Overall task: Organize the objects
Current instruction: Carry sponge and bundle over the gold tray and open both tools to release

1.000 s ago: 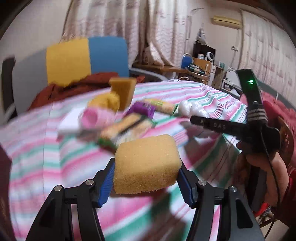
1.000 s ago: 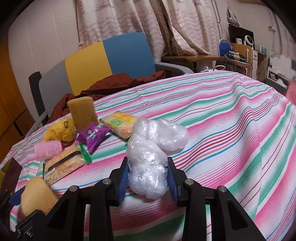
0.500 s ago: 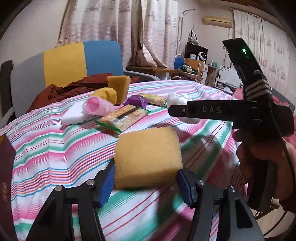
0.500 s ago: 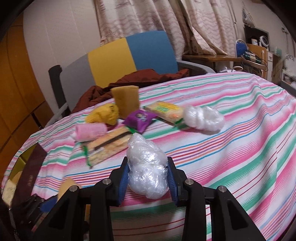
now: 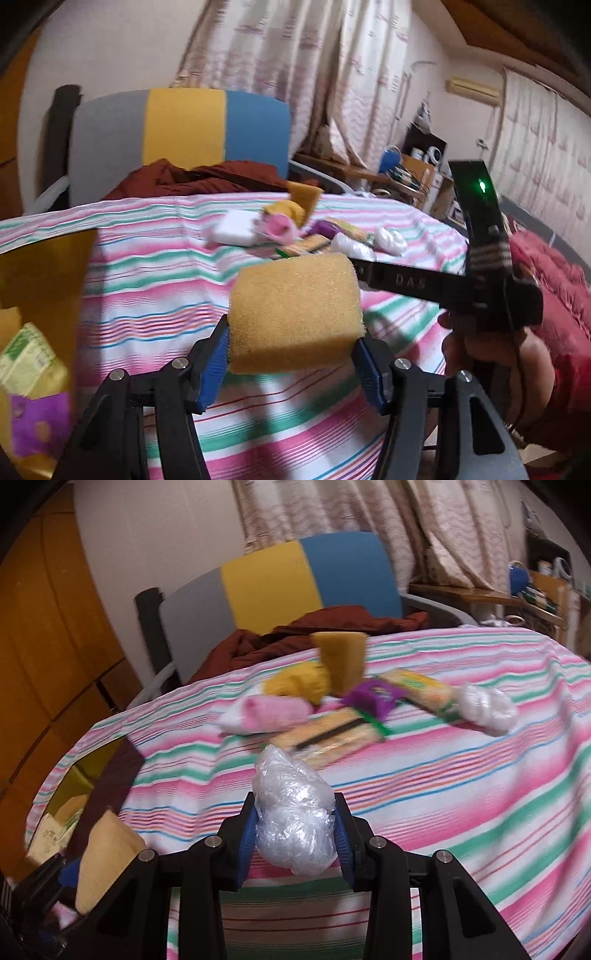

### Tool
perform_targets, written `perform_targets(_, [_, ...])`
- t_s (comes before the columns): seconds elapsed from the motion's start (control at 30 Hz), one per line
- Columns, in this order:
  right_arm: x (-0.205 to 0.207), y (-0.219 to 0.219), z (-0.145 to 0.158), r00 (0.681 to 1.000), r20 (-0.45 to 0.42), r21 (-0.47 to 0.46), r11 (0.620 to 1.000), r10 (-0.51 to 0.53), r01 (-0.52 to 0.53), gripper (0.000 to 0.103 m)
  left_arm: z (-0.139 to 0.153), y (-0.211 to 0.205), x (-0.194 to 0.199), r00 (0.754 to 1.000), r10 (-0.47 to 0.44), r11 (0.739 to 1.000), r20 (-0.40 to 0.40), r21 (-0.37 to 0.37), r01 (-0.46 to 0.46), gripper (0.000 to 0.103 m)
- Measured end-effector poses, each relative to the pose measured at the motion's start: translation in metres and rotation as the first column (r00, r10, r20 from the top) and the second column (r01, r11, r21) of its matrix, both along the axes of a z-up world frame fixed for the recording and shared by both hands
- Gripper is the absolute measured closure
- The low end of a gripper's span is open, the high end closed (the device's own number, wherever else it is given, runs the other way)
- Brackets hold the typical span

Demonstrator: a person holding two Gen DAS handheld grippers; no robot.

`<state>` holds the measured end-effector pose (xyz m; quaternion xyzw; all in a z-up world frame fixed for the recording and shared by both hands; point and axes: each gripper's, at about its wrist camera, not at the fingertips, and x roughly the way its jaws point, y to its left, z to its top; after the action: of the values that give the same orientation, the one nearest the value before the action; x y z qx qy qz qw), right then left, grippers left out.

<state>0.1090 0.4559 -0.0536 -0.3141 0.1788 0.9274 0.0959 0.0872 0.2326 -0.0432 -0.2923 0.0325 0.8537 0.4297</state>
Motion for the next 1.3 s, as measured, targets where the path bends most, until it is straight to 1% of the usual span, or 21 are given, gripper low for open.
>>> perform_targets(0.2, [-0.021, -0.048, 0.014, 0.994, -0.037, -0.027, 0.994, 0.103, -0.104, 0.065, 0.016, -0.051, -0.014, 0.994, 0.105, 0.994, 0.013, 0.039, -0.105, 0.041])
perform_targets(0.37, [-0.036, -0.089, 0.025, 0.979, -0.061, -0.047, 0.979, 0.197, -0.200, 0.065, 0.025, -0.100, -0.026, 0.977, 0.213, 0.976, -0.014, 0.038, -0.212, 0.041])
perform_targets(0.47, [-0.045, -0.118, 0.033, 0.962, -0.082, -0.048, 0.963, 0.262, -0.266, 0.065, 0.027, -0.132, -0.035, 0.957, 0.289, 0.957, -0.008, 0.039, -0.288, 0.041])
perform_targets(0.57, [-0.055, -0.147, 0.040, 0.940, -0.094, -0.045, 0.942, 0.328, -0.333, 0.065, 0.024, -0.161, -0.044, 0.931, 0.364, 0.931, -0.003, 0.020, -0.364, 0.041])
perform_targets(0.67, [-0.063, -0.176, 0.043, 0.918, -0.098, -0.031, 0.921, 0.384, -0.388, 0.065, 0.016, -0.186, -0.051, 0.900, 0.435, 0.900, 0.014, 0.005, -0.436, 0.041])
perform_targets(0.77, [-0.068, -0.198, 0.043, 0.902, -0.087, -0.016, 0.904, 0.423, -0.426, 0.065, 0.007, -0.207, -0.058, 0.867, 0.496, 0.868, 0.049, -0.014, -0.496, 0.041])
perform_targets(0.87, [-0.075, -0.215, 0.037, 0.896, -0.057, -0.007, 0.898, 0.440, -0.441, 0.065, -0.002, -0.217, -0.061, 0.852, 0.519, 0.855, 0.072, -0.045, -0.517, 0.041])
perform_targets(0.93, [-0.077, -0.221, 0.033, 0.894, -0.048, -0.012, 0.894, 0.446, -0.447, 0.063, -0.007, -0.214, -0.065, 0.847, 0.527, 0.850, 0.070, -0.071, -0.522, 0.041])
perform_targets(1.0, [-0.081, -0.224, 0.027, 0.900, -0.020, -0.002, 0.900, 0.436, -0.436, 0.062, -0.013, -0.213, -0.068, 0.845, 0.529, 0.848, 0.076, -0.093, -0.523, 0.041])
perform_targets(1.03, [-0.083, -0.225, 0.025, 0.901, -0.008, -0.009, 0.901, 0.434, -0.434, 0.062, -0.015, -0.212, -0.067, 0.846, 0.528, 0.848, 0.080, -0.097, -0.520, 0.041])
perform_targets(1.07, [-0.085, -0.225, 0.023, 0.901, -0.005, -0.023, 0.901, 0.434, -0.434, 0.058, -0.017, -0.210, -0.068, 0.846, 0.526, 0.849, 0.081, -0.102, -0.518, 0.041])
perform_targets(1.13, [-0.083, -0.222, 0.020, 0.906, -0.003, -0.038, 0.905, 0.423, -0.423, 0.045, -0.020, -0.208, -0.067, 0.846, 0.526, 0.848, 0.080, -0.114, -0.517, 0.041])
perform_targets(1.17, [-0.082, -0.222, 0.020, 0.908, -0.011, -0.043, 0.907, 0.419, -0.419, 0.035, -0.021, -0.209, -0.064, 0.847, 0.527, 0.848, 0.078, -0.118, -0.517, 0.041])
perform_targets(1.2, [-0.080, -0.220, 0.020, 0.910, -0.023, -0.049, 0.909, 0.414, -0.415, 0.031, -0.021, -0.208, -0.065, 0.846, 0.527, 0.848, 0.078, -0.123, -0.516, 0.040])
perform_targets(1.3, [-0.074, -0.216, 0.023, 0.913, -0.046, -0.065, 0.911, 0.405, -0.407, 0.031, -0.022, -0.207, -0.061, 0.845, 0.529, 0.846, 0.078, -0.124, -0.518, 0.038])
